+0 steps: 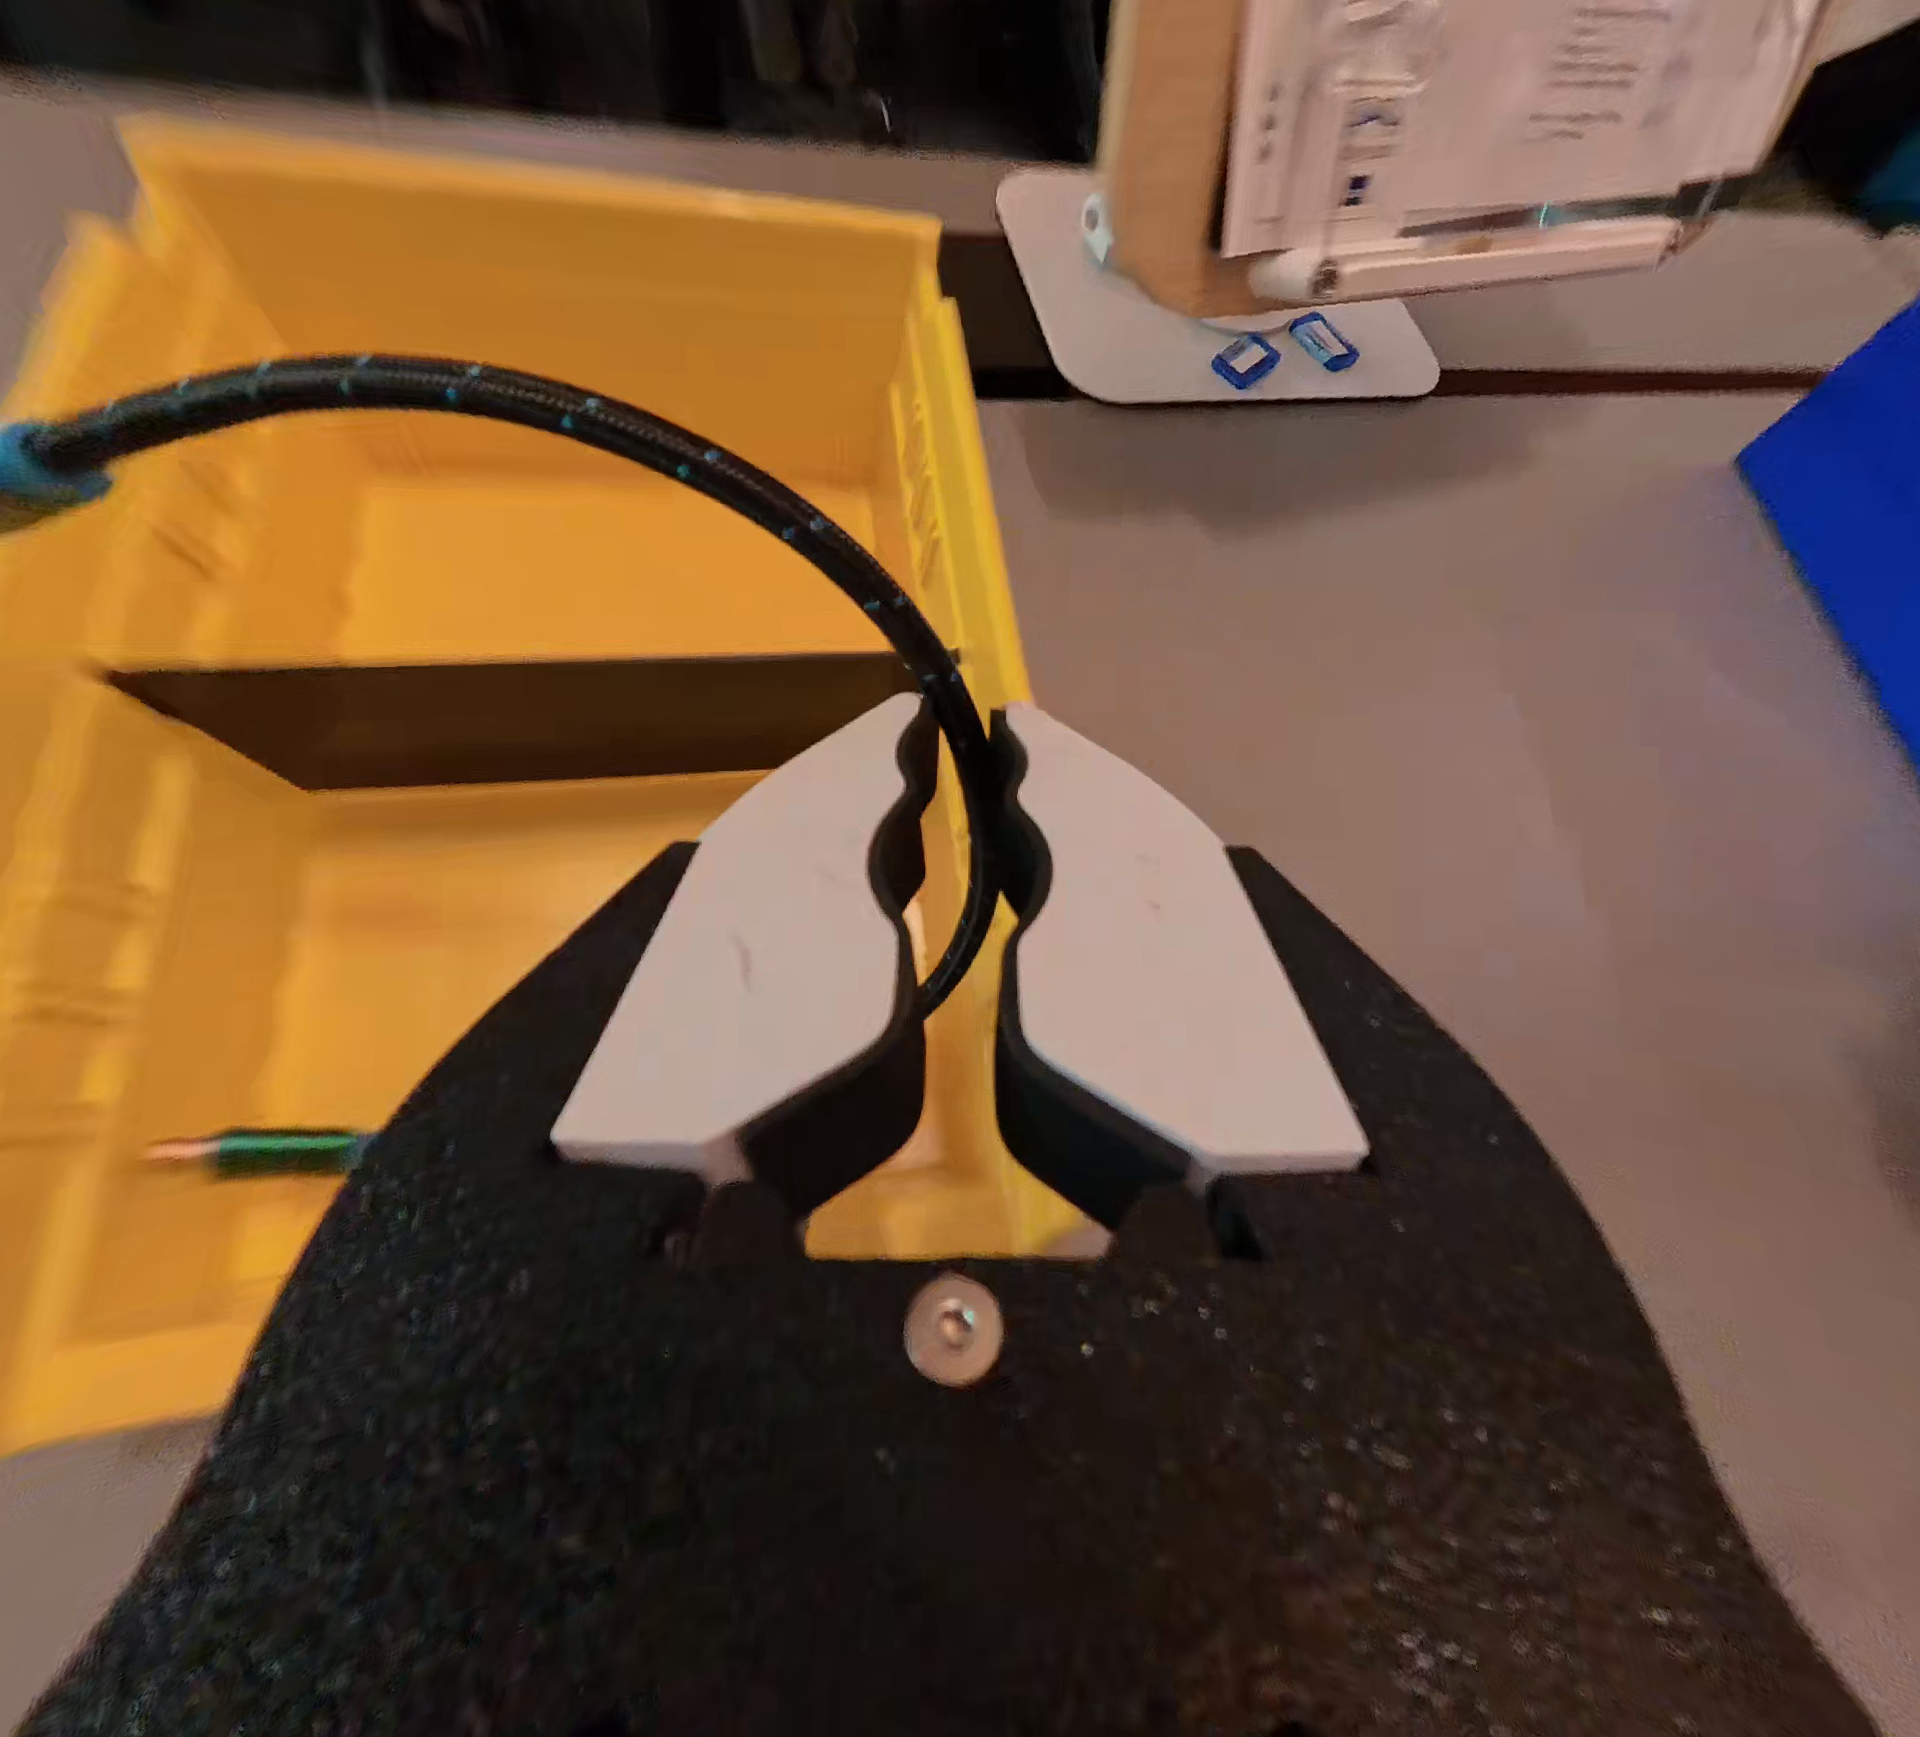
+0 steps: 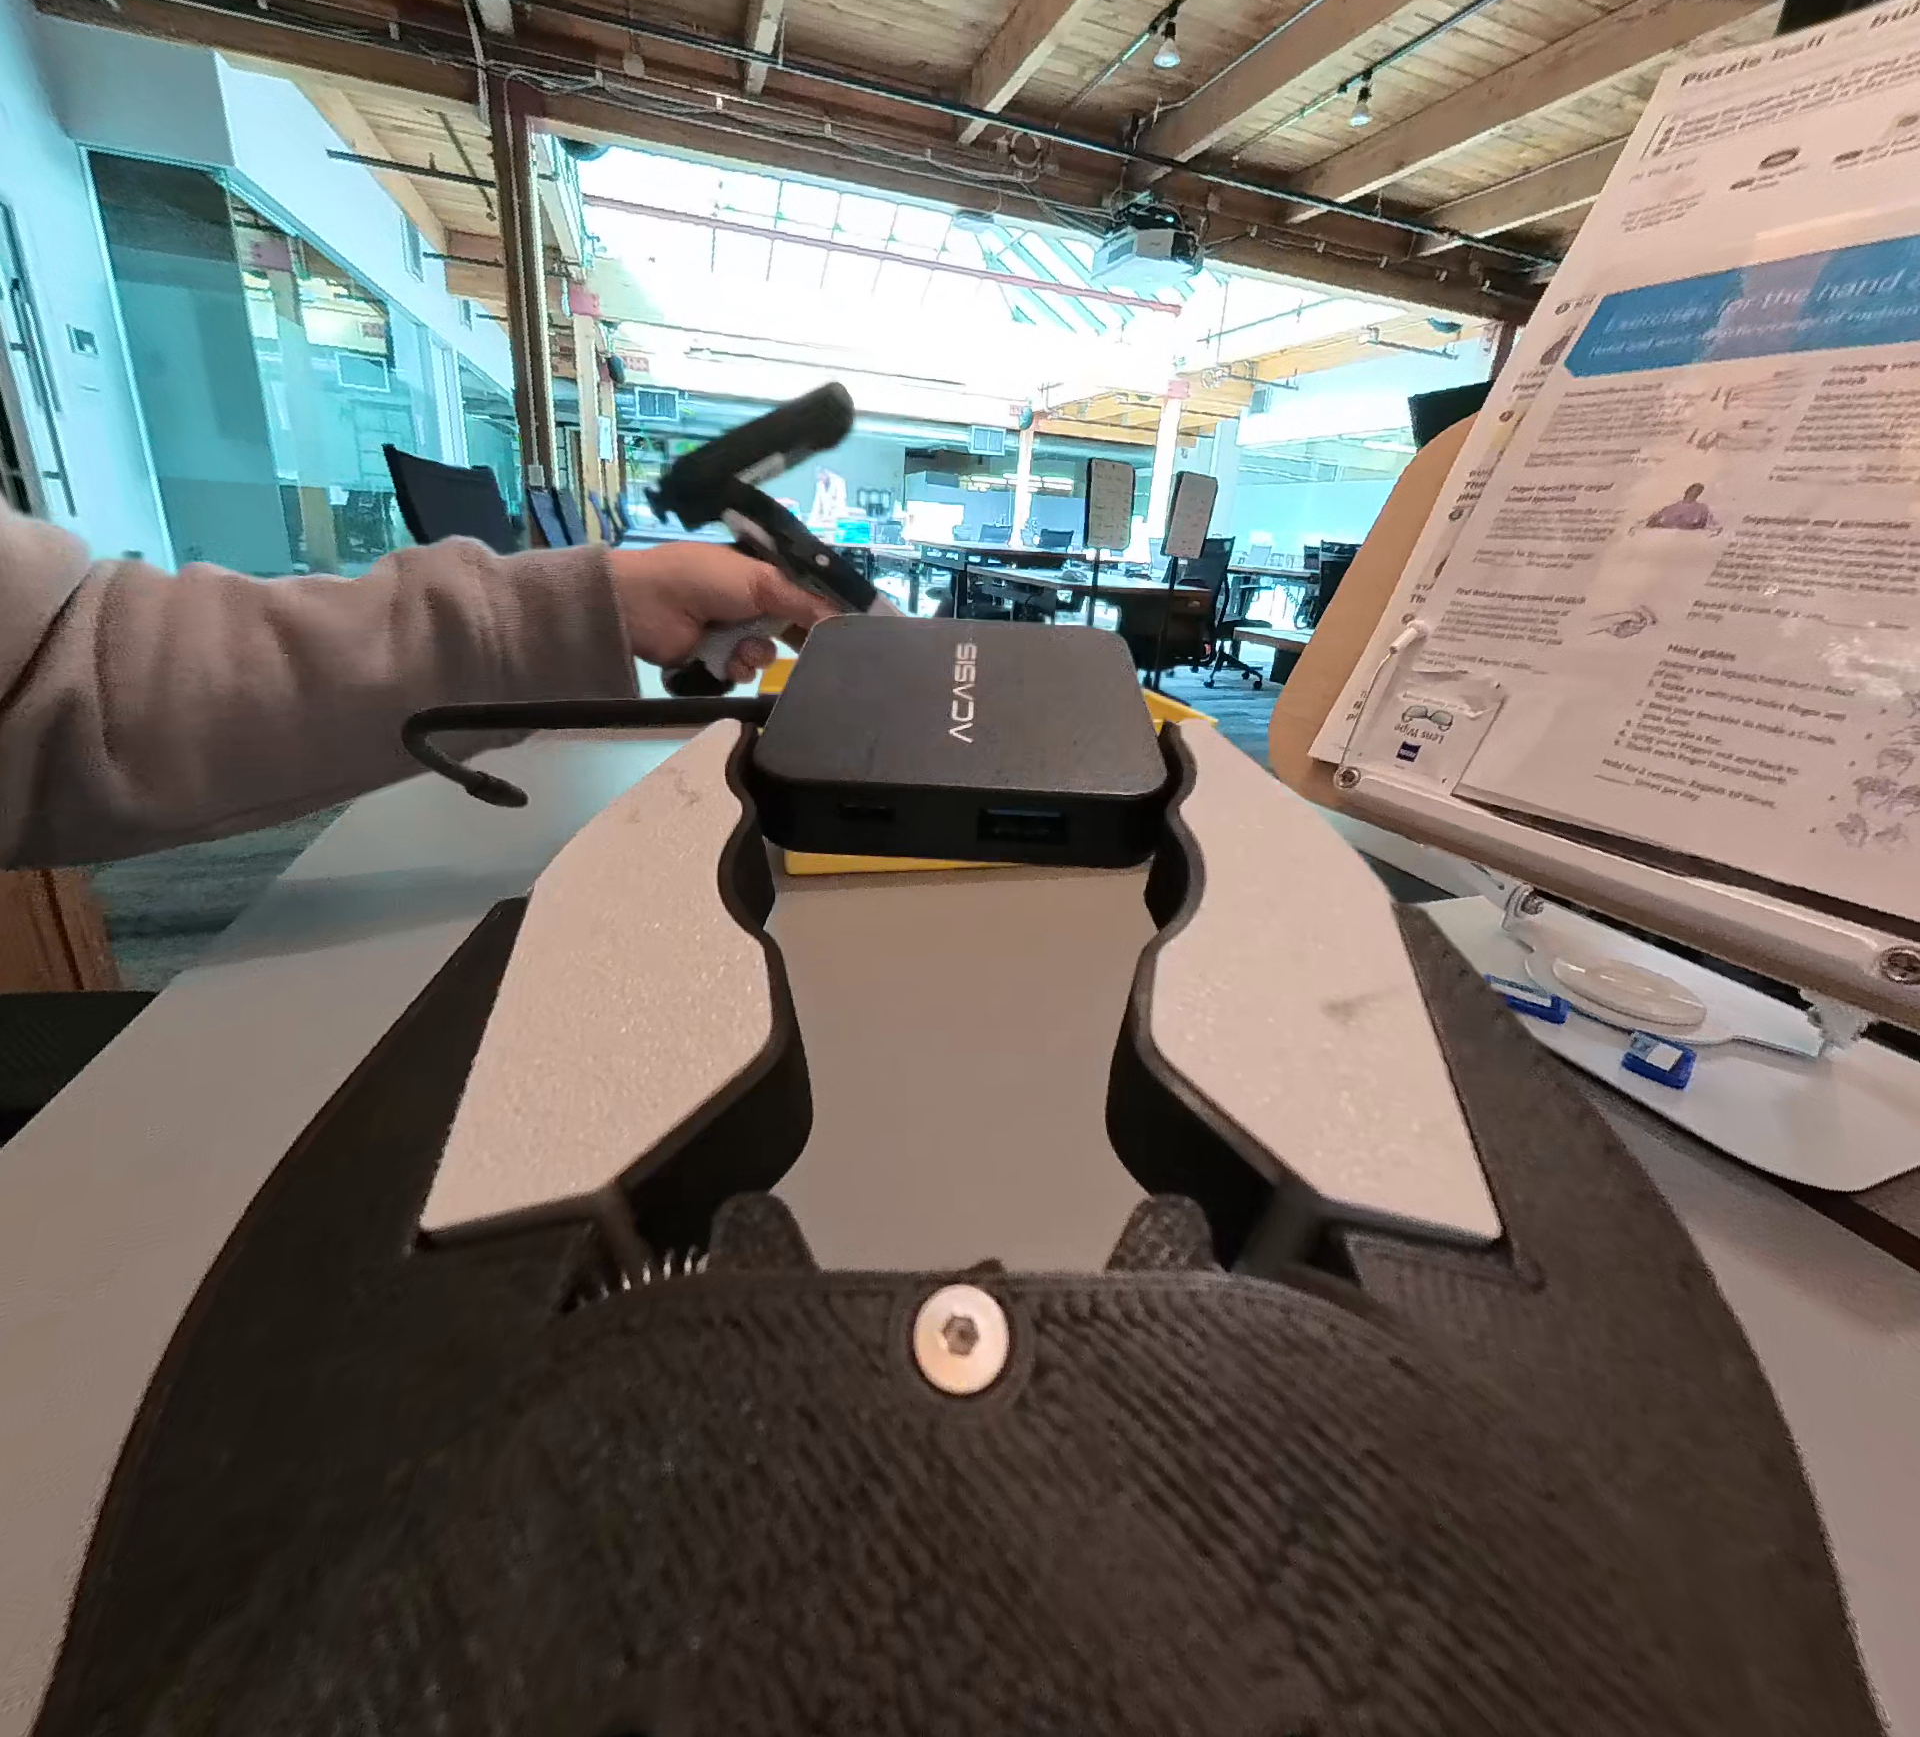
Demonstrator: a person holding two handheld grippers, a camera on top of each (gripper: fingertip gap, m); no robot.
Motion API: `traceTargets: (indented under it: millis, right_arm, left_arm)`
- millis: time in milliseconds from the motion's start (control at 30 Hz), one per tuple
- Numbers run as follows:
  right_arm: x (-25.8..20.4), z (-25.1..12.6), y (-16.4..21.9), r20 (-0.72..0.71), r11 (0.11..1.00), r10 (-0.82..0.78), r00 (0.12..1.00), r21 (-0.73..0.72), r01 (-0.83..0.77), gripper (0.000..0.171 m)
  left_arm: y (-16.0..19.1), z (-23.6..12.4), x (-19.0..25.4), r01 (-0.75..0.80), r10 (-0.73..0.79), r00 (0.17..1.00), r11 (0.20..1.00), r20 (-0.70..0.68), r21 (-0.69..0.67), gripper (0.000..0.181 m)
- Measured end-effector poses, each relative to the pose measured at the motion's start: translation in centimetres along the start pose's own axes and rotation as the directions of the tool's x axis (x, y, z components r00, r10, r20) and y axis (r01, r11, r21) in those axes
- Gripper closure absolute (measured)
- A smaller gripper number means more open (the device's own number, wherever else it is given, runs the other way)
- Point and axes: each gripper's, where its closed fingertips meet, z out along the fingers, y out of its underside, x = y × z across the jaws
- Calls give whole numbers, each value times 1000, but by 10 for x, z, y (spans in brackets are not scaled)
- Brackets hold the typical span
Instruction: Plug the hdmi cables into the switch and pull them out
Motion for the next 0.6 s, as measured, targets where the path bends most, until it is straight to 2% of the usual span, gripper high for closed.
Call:
traceTargets:
  millis: [100, 167, 233, 333, 433, 533, 600]
  right_arm:
    - [1, -5, -12, -8, 999, 1, 1000, 44, -1, 99]
    - [5, -11, -23, -19, 997, 9, 1000, 81, -7, 99]
    - [9, -19, -34, -38, 993, -3, 999, 118, 7, 99]
    - [15, -38, -55, -78, 984, -30, 997, 174, 43, 99]
    - [21, -62, -75, -93, 969, -30, 995, 242, 52, 99]
    - [25, -79, -80, -101, 972, -28, 994, 230, 51, 99]
    - [22, -83, -76, -95, 978, -32, 995, 202, 50, 99]
  left_arm:
    - [-24, -43, 35, -325, 316, 940, 944, 130, 56, 173]
    - [-40, -65, 81, -550, 537, 834, 825, 127, 129, 175]
    - [-36, -74, 132, -726, 730, 681, 666, 50, 173, 175]
    - [11, -68, 198, -877, 908, 396, 419, -138, 235, 175]
    - [86, -50, 231, -931, 926, 139, 243, -351, 272, 175]
    - [155, -32, 225, -962, 877, -48, 89, -478, 260, 175]
    - [186, -27, 223, -953, 849, -109, 57, -516, 296, 175]
